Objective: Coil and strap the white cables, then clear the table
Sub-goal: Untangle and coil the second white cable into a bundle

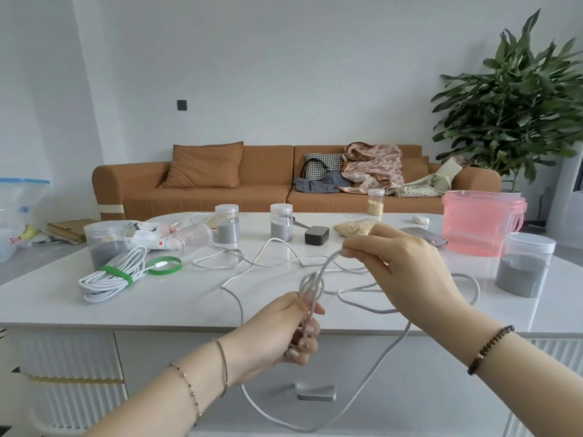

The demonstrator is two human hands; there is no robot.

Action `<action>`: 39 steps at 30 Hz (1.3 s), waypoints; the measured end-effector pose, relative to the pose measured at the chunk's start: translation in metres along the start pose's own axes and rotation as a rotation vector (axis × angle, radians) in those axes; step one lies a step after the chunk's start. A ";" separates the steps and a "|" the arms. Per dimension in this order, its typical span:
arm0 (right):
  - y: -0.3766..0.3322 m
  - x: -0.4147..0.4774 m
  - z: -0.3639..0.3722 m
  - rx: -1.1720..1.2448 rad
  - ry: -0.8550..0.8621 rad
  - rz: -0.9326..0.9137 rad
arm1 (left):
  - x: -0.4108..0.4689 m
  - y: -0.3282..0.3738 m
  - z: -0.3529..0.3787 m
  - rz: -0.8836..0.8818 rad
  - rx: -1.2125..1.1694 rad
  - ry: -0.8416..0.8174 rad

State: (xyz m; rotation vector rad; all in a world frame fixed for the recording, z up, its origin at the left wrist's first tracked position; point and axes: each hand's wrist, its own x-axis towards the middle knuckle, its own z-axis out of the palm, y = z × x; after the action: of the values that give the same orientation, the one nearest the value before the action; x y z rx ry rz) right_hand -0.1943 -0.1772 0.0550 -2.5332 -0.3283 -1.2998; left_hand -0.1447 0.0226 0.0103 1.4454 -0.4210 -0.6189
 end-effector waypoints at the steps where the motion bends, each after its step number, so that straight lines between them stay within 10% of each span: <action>1: -0.001 0.001 0.000 -0.024 0.011 -0.007 | -0.001 -0.001 0.003 -0.006 0.016 -0.006; 29: -0.013 0.000 0.017 -0.134 -0.240 0.177 | -0.012 0.005 0.013 -0.138 0.362 -0.136; 39: -0.011 -0.010 0.023 -0.190 -0.414 0.253 | -0.005 0.020 0.004 0.135 -0.092 -0.070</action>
State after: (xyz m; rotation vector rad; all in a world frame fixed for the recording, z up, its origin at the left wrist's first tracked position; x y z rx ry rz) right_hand -0.1866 -0.1598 0.0353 -2.8807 0.0410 -0.7412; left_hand -0.1488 0.0229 0.0312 1.2991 -0.5342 -0.5736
